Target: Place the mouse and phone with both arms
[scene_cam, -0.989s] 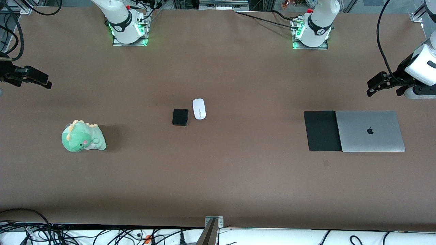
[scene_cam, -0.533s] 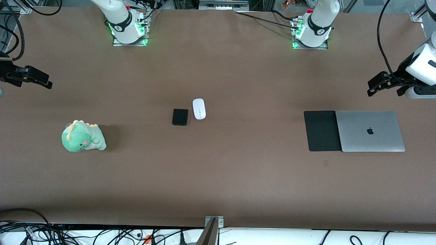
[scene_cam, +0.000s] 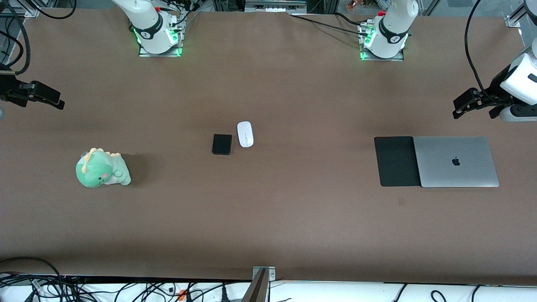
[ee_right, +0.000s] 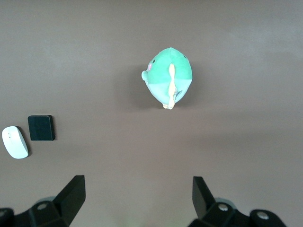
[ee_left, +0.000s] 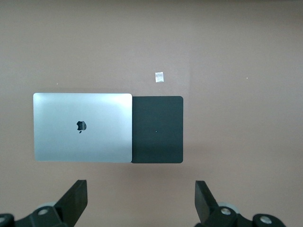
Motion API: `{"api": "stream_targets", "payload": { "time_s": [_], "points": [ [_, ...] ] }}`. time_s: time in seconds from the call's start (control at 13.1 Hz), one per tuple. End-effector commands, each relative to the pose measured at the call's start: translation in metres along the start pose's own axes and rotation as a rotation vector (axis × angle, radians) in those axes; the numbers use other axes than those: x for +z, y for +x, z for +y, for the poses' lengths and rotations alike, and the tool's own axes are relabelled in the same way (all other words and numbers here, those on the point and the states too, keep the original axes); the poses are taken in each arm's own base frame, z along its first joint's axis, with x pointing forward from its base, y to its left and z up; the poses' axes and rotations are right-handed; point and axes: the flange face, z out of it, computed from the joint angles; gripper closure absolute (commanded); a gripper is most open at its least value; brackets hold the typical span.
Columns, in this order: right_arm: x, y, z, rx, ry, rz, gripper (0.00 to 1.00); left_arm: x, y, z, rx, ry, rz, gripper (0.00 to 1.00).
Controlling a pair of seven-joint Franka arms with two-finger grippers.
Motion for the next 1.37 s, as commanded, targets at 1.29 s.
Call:
{"api": "stream_targets", "payload": {
  "time_s": [1.29],
  "points": [
    [-0.009,-0.004,0.001,-0.036,-0.002,0.003,0.00,0.119,0.008,0.292,-0.135,-0.169,-0.263,0.00]
  ]
}}
